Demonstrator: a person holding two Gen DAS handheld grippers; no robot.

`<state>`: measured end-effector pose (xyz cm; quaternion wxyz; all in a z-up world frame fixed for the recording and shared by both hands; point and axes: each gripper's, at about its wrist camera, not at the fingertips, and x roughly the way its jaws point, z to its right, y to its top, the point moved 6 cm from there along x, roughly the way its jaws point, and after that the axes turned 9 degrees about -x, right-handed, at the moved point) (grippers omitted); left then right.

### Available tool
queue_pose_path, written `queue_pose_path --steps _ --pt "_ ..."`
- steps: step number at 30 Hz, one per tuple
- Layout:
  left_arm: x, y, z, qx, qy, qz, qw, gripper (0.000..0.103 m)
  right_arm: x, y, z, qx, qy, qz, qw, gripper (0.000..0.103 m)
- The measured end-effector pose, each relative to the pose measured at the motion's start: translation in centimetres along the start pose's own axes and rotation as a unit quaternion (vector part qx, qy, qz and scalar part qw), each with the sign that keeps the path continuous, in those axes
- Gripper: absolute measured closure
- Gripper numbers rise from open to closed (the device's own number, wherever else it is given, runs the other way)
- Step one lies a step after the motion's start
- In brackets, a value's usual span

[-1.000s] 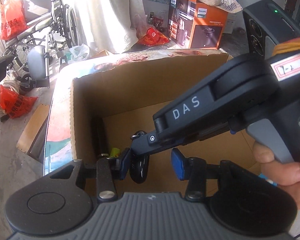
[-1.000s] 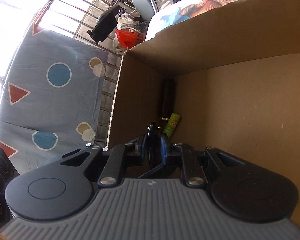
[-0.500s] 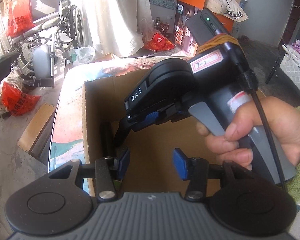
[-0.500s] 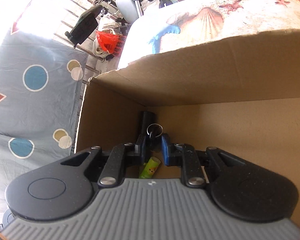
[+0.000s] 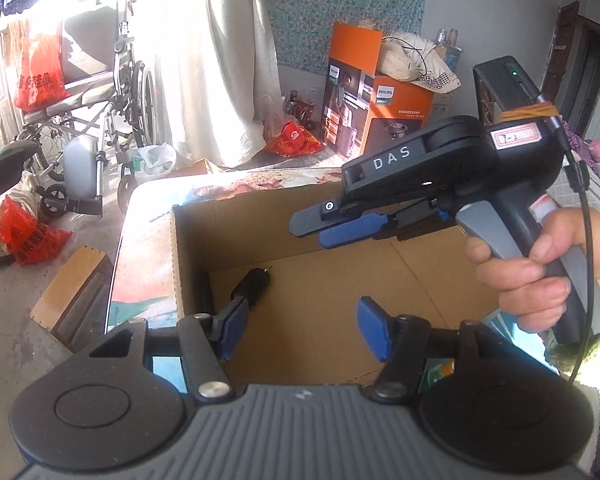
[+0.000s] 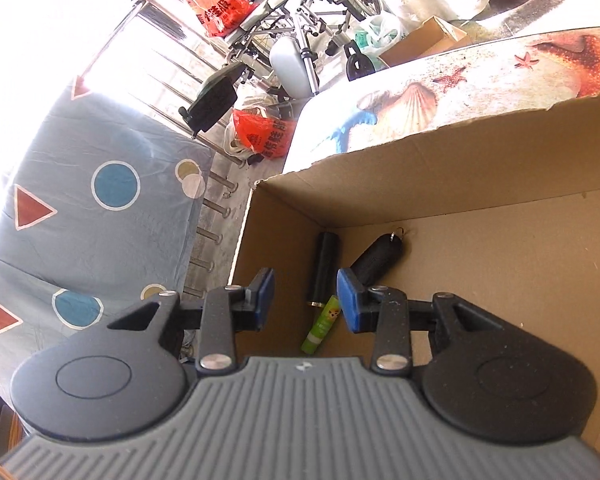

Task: Organize rigid objects
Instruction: 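Return the right gripper to the pink dish and grip its rim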

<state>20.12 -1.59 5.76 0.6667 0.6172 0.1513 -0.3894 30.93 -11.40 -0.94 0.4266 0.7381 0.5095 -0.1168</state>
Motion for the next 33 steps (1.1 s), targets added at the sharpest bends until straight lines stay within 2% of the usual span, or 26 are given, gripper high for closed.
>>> queue_pose_path --steps 2,6,9,12,15,21,25,28,33 --pt "-1.6 -0.8 0.5 -0.001 -0.012 0.009 0.9999 0.039 -3.2 -1.2 -0.5 -0.004 0.01 0.017 1.0 0.069" --pt "-4.0 -3.0 1.9 0.002 -0.042 0.015 0.999 0.031 -9.1 -4.8 -1.7 -0.027 0.022 0.054 0.998 0.068" --pt "-4.4 -5.4 3.2 0.012 -0.066 -0.002 0.9978 0.028 -12.7 -8.7 -2.0 -0.045 0.02 0.079 0.996 0.068" --pt "-3.5 -8.5 4.7 0.022 -0.085 -0.035 0.9955 0.026 -14.9 -13.4 -1.5 -0.058 -0.006 0.089 0.994 0.068" --pt "-1.6 -11.7 5.8 0.038 -0.087 -0.071 0.9929 0.025 -14.5 -18.1 0.0 -0.058 -0.046 0.085 0.994 0.068" --pt "2.1 -16.7 7.7 0.089 -0.045 -0.12 0.9877 0.026 -11.2 -24.4 2.7 -0.046 -0.112 0.068 0.99 0.068" --pt "3.8 -18.3 8.2 0.103 -0.025 -0.136 0.9851 0.027 -8.6 -25.6 3.4 -0.065 -0.142 0.052 0.986 0.071" --pt "4.4 -19.0 8.2 0.105 -0.014 -0.14 0.9845 0.032 -6.6 -25.3 3.4 -0.085 -0.157 0.037 0.983 0.075" --pt "5.1 -19.1 8.4 0.1 -0.014 -0.147 0.984 0.036 -4.8 -25.3 3.9 -0.104 -0.179 0.018 0.978 0.084"
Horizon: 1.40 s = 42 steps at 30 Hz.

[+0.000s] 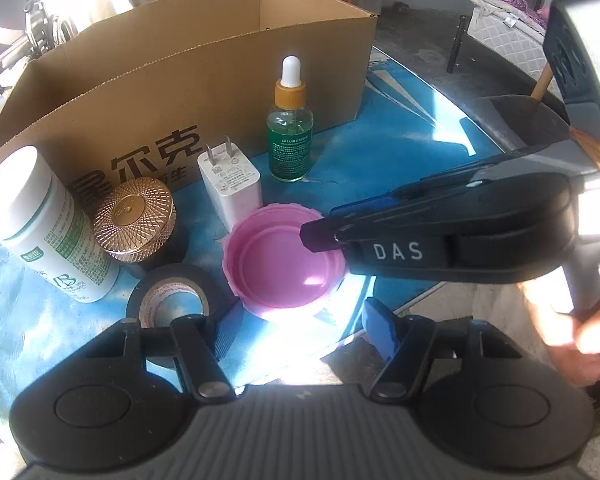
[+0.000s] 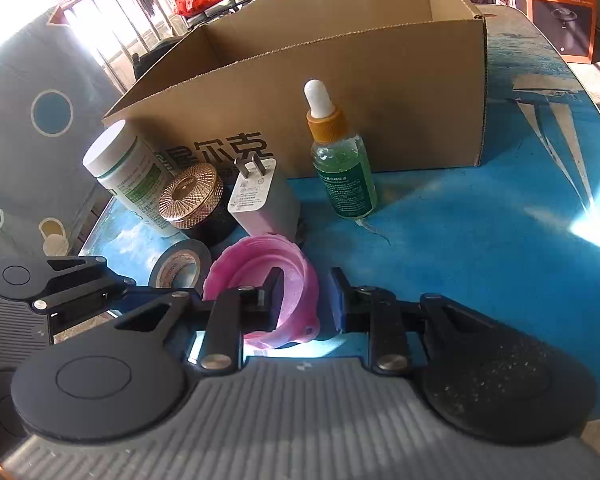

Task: Organize rigid objects
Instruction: 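Return the right gripper to the pink dish and grip its rim, then lift the pink dish by its rim and carry it over the box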

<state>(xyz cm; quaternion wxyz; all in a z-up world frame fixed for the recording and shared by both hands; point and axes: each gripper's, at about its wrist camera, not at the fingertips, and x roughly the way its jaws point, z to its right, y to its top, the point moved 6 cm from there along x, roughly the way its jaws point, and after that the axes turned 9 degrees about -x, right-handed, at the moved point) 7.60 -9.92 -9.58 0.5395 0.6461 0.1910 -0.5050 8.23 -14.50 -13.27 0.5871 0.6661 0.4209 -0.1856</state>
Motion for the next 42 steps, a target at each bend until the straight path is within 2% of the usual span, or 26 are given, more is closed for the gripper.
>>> queue_pose_path --steps 2,6,11,19,29,38,42 --pt "0.0 0.1 0.2 0.003 -0.004 0.002 1.0 0.036 0.1 -0.2 0.2 0.003 0.002 -0.007 1.0 0.09" --pt "0.2 0.2 0.9 0.012 -0.019 0.0 0.9998 0.036 -0.3 -0.5 0.5 -0.006 -0.014 -0.005 1.0 0.092" --pt "0.8 0.6 1.6 0.037 0.006 0.0 0.9993 0.032 -0.9 -1.0 1.6 0.009 -0.015 -0.001 1.0 0.092" --pt "2.5 1.1 2.4 0.057 0.022 -0.008 0.9981 0.031 -1.1 -1.3 1.9 0.009 -0.009 0.004 1.0 0.092" --pt "2.2 1.3 2.1 0.05 0.028 0.004 0.9983 0.035 -1.2 -1.3 1.8 0.01 -0.013 0.009 1.0 0.091" --pt "-1.1 1.4 2.6 0.054 0.031 0.043 0.9971 0.035 -3.8 -0.6 0.5 0.0 -0.027 0.036 0.999 0.091" --pt "-4.4 2.2 2.7 0.059 0.04 0.089 0.9934 0.035 -6.5 0.8 -1.2 -0.025 -0.043 0.072 0.996 0.091"
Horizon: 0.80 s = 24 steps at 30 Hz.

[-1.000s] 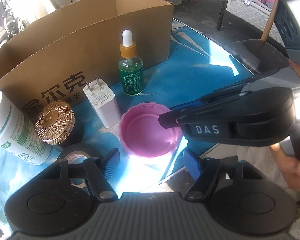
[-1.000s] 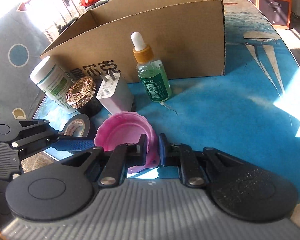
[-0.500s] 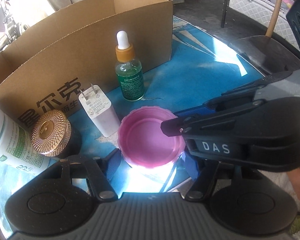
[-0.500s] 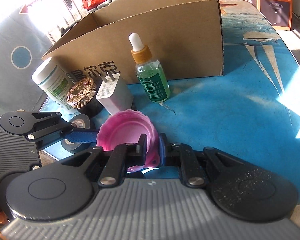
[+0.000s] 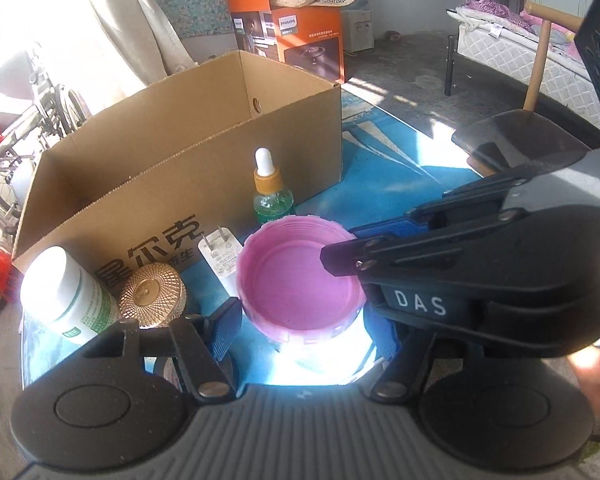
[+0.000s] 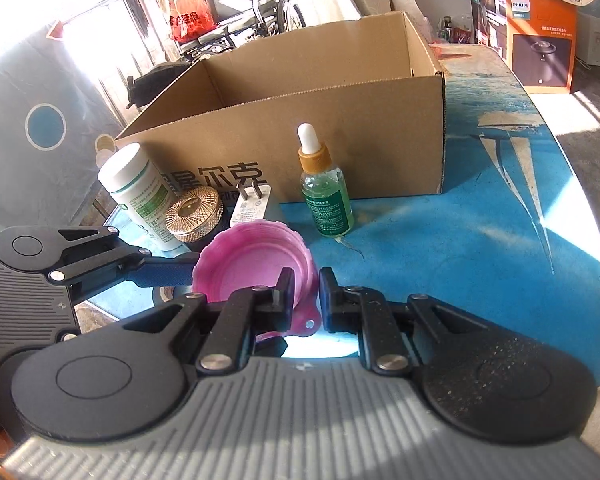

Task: Organize rigid objects
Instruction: 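Lift the pink dish by its rim and carry it over the box, then lower the pink dish into the box and open the right gripper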

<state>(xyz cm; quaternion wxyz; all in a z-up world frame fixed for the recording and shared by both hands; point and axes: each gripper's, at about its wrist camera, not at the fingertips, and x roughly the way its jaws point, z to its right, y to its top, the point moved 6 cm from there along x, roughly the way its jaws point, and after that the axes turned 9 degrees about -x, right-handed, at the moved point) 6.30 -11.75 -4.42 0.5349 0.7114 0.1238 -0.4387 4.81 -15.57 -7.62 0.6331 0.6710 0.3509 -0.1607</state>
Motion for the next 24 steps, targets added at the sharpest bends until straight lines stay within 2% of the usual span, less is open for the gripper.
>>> queue_pose_path --steps 4,8,12,15,18,21,24 --pt "-2.9 2.7 -1.5 -0.008 0.019 0.046 0.9987 0.035 -2.8 4.0 -2.0 -0.055 -0.006 0.057 0.997 0.091" --pt "-5.3 6.7 -4.6 -0.026 0.036 0.08 0.9958 0.035 -4.3 9.1 -3.9 -0.119 -0.007 0.101 0.988 0.091" --pt "-5.7 10.1 -8.0 -0.05 0.038 0.085 0.9944 0.035 -3.3 14.9 -4.7 -0.154 0.016 0.103 0.983 0.091" --pt "-4.1 12.2 -11.1 -0.079 0.024 0.056 0.995 0.035 -0.9 18.4 -4.4 -0.157 0.037 0.073 0.984 0.09" --pt "-1.3 13.3 -13.5 -0.097 0.012 0.013 0.9951 0.035 3.5 21.7 -4.1 -0.148 0.062 0.014 0.987 0.09" --pt "2.5 13.5 -15.9 -0.103 0.006 -0.04 0.9938 0.035 8.1 23.0 -2.8 -0.116 0.085 -0.057 0.988 0.09" --pt "5.7 12.9 -17.0 -0.098 0.003 -0.086 0.9915 0.035 12.7 22.6 -1.3 -0.069 0.107 -0.132 0.983 0.09"
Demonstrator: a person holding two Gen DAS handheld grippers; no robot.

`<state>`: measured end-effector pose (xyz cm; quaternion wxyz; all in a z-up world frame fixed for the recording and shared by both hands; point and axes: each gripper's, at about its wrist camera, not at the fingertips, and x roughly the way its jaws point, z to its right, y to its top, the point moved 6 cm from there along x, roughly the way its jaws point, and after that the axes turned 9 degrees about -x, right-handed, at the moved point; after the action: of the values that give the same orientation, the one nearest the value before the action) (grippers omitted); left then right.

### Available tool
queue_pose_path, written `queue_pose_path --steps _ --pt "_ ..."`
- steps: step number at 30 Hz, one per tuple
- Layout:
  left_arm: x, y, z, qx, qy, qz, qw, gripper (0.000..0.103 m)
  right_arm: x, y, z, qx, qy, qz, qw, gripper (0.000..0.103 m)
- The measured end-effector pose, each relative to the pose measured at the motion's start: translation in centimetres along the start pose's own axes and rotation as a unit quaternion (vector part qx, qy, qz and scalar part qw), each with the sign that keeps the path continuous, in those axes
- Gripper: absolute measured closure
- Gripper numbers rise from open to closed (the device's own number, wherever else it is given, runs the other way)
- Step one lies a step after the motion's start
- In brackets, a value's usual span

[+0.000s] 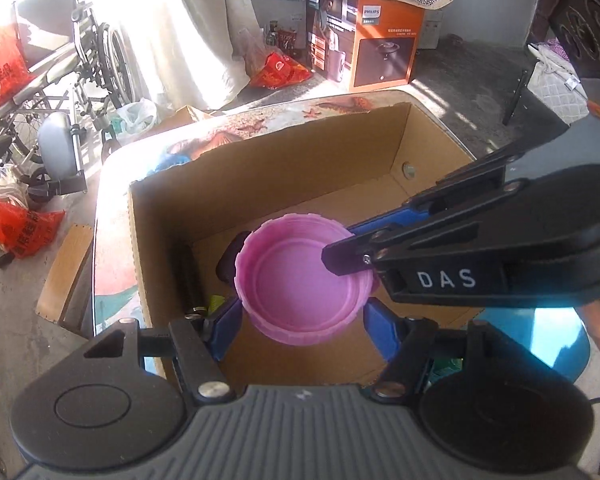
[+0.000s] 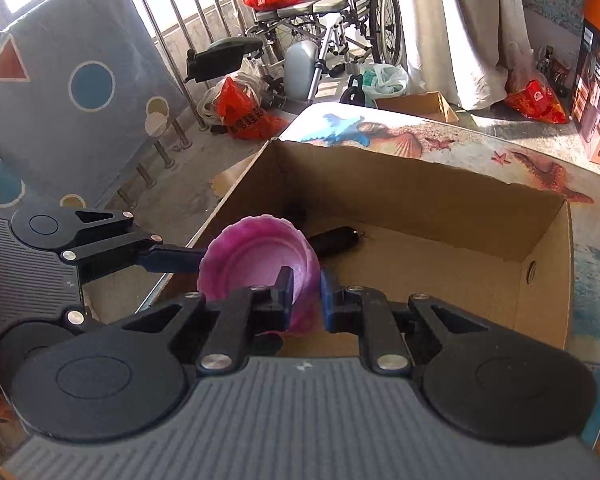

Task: Organize rigid objects
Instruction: 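Lower the pink dish into the box and open the right gripper, then move the right gripper out of the box to the black tape roll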

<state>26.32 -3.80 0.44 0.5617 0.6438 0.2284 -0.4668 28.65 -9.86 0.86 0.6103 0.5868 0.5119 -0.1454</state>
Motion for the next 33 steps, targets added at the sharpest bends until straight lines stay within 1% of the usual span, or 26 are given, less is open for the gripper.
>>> queue_pose_path --steps 3,6,10,11,17,20,24,27,30,32,33 --pt "2.5 0.2 -0.7 0.004 -0.001 -0.043 0.9991 0.035 4.1 -0.6 1.8 0.043 0.033 -0.057 0.997 0.09" --pt "4.3 0.5 -1.4 0.004 -0.008 -0.074 0.9972 0.035 7.0 -2.0 2.4 0.069 0.055 -0.094 0.992 0.09" --pt "5.7 0.4 -2.1 0.012 -0.006 -0.102 0.9946 0.035 9.4 -3.0 2.8 0.094 0.083 -0.12 0.985 0.09" --pt "5.9 0.4 -1.8 0.014 -0.004 -0.107 0.9941 0.035 10.0 -3.2 2.8 0.098 0.089 -0.126 0.983 0.09" --pt "6.7 0.0 -1.3 0.031 0.009 -0.128 0.9912 0.034 12.9 -3.2 3.4 0.106 0.109 -0.161 0.975 0.09" --pt "6.7 0.0 -1.1 0.028 0.002 -0.137 0.9901 0.029 13.3 -3.4 3.1 0.103 0.114 -0.174 0.973 0.089" --pt "6.4 0.3 -1.0 0.027 0.003 -0.135 0.9905 0.027 13.8 -3.6 2.1 0.097 0.122 -0.189 0.97 0.089" --pt "5.8 0.4 -1.0 0.022 0.001 -0.128 0.9915 0.027 13.7 -3.6 1.8 0.098 0.125 -0.188 0.969 0.088" --pt "4.7 0.5 -0.9 0.017 -0.003 -0.113 0.9935 0.027 12.6 -3.2 1.7 0.101 0.135 -0.169 0.971 0.087" --pt "3.4 0.5 -0.8 0.01 -0.01 -0.095 0.9954 0.027 11.3 -2.9 2.1 0.102 0.133 -0.149 0.975 0.08" --pt "2.6 0.5 -0.8 0.006 -0.014 -0.086 0.9962 0.027 10.2 -2.8 2.5 0.103 0.129 -0.136 0.977 0.079"
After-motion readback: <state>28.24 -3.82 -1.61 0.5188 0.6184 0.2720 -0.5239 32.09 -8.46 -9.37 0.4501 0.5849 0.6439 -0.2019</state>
